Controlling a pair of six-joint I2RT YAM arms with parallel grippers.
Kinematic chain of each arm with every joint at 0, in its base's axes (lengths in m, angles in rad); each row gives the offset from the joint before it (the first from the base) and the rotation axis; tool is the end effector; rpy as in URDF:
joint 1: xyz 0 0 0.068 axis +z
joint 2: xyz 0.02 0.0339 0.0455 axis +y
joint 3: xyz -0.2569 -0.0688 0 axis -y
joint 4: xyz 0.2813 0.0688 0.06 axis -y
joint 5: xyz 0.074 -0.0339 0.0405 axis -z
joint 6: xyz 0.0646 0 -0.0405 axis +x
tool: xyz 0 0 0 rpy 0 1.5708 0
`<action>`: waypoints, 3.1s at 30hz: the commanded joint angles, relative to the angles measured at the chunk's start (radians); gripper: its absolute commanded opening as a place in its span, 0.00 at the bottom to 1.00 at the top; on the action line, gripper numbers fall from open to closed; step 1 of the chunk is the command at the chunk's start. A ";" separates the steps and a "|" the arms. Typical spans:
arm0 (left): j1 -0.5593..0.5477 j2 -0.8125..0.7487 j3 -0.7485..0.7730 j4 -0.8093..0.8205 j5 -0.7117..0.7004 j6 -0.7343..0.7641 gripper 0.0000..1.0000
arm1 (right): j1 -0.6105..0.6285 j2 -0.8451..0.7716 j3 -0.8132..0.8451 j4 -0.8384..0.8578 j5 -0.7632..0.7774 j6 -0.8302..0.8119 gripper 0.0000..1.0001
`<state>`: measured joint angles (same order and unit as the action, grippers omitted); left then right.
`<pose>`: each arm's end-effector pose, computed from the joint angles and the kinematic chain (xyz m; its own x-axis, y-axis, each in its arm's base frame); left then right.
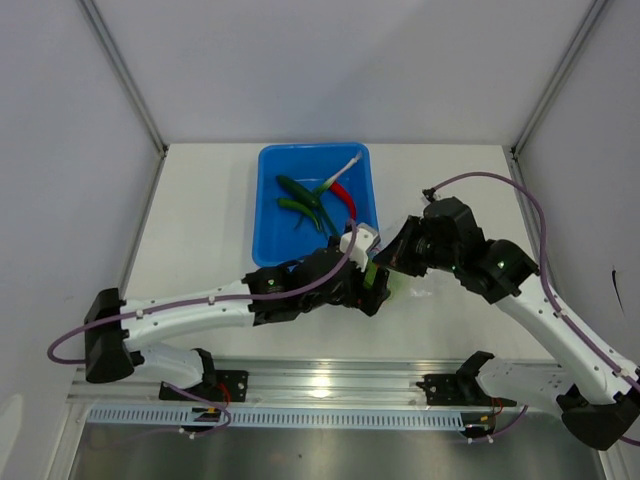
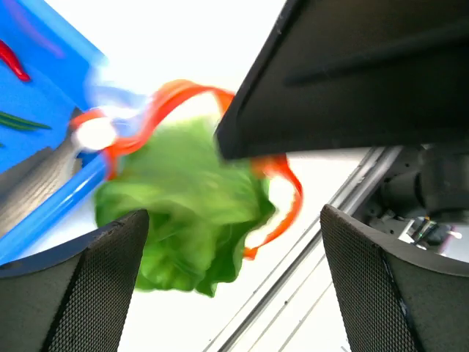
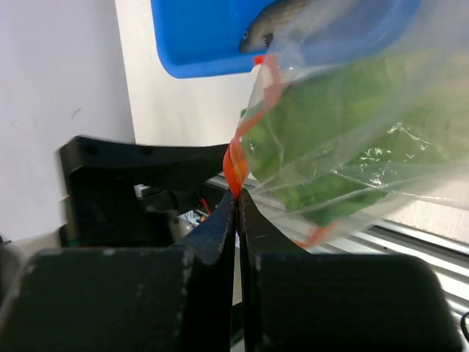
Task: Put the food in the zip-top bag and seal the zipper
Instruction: Place the fake vegetable in the zipper food storage bag, then adjust the zipper food storage bag at the center of the board.
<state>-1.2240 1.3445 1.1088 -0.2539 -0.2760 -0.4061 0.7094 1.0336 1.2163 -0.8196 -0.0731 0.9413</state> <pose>0.1423 -0.3420 0.2925 -0.4720 0.1878 -0.8614 0.6930 0.6829 -0.2309 0.1984 0.1765 0.3620 -0.8268 0.3527 -0.4382 -0.0440 0.7361 0.6754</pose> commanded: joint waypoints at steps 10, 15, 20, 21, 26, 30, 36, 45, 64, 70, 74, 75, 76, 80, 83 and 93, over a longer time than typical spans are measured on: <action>-0.049 -0.568 -0.216 -0.104 -0.259 -0.040 0.99 | -0.064 -0.004 0.115 -0.079 -0.034 -0.075 0.00; -0.034 -0.596 -0.271 -0.254 -0.183 -0.163 0.94 | -0.074 0.003 0.126 -0.015 -0.157 -0.130 0.00; 0.003 -0.631 -0.346 -0.164 -0.046 -0.166 0.87 | -0.227 -0.125 0.080 0.087 -0.302 -0.167 0.00; 0.017 -0.639 -0.348 -0.156 0.005 -0.157 0.87 | -0.293 -0.139 0.053 0.103 -0.338 -0.132 0.00; 0.035 -0.563 -0.328 -0.159 0.055 -0.142 0.88 | -0.281 -0.030 -0.023 -0.007 -0.354 -0.166 0.00; 0.041 -0.525 -0.395 -0.084 0.078 -0.164 0.88 | -0.375 -0.037 0.130 -0.058 -0.431 -0.219 0.00; 0.076 -0.487 -0.475 0.057 0.214 -0.174 0.86 | -0.413 -0.043 -0.062 -0.041 -0.506 -0.199 0.00; 0.090 -0.535 -0.469 0.044 0.225 -0.163 0.86 | -0.530 -0.008 0.322 -0.318 -0.415 -0.375 0.00; 0.110 -0.401 -0.438 0.090 0.281 -0.158 0.86 | -0.548 -0.049 0.095 -0.130 -0.637 -0.272 0.00; 0.142 -0.455 -0.500 0.143 0.262 -0.204 0.84 | -0.545 -0.043 0.068 -0.090 -0.660 -0.242 0.00; 0.184 -0.423 -0.463 0.097 0.331 -0.310 0.70 | -0.542 -0.060 0.068 -0.067 -0.636 -0.208 0.00; 0.184 -0.389 -0.451 0.090 0.366 -0.325 0.70 | -0.542 -0.058 0.074 -0.070 -0.636 -0.210 0.00; 0.184 -0.369 -0.431 0.088 0.388 -0.356 0.70 | -0.544 -0.055 0.080 -0.073 -0.637 -0.211 0.00; 0.195 -0.295 -0.399 0.134 0.420 -0.384 0.70 | -0.542 -0.056 0.089 -0.056 -0.671 -0.194 0.00; 0.286 -0.286 -0.409 0.169 0.460 -0.384 0.66 | -0.539 -0.063 0.101 -0.055 -0.717 -0.187 0.00; 0.353 -0.323 -0.484 0.287 0.506 -0.375 0.47 | -0.542 -0.052 0.175 -0.018 -0.847 -0.139 0.00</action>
<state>-0.8803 1.0187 0.6476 -0.0841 0.1787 -0.7612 0.1680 0.9928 1.3487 -0.9051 -0.8234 0.7605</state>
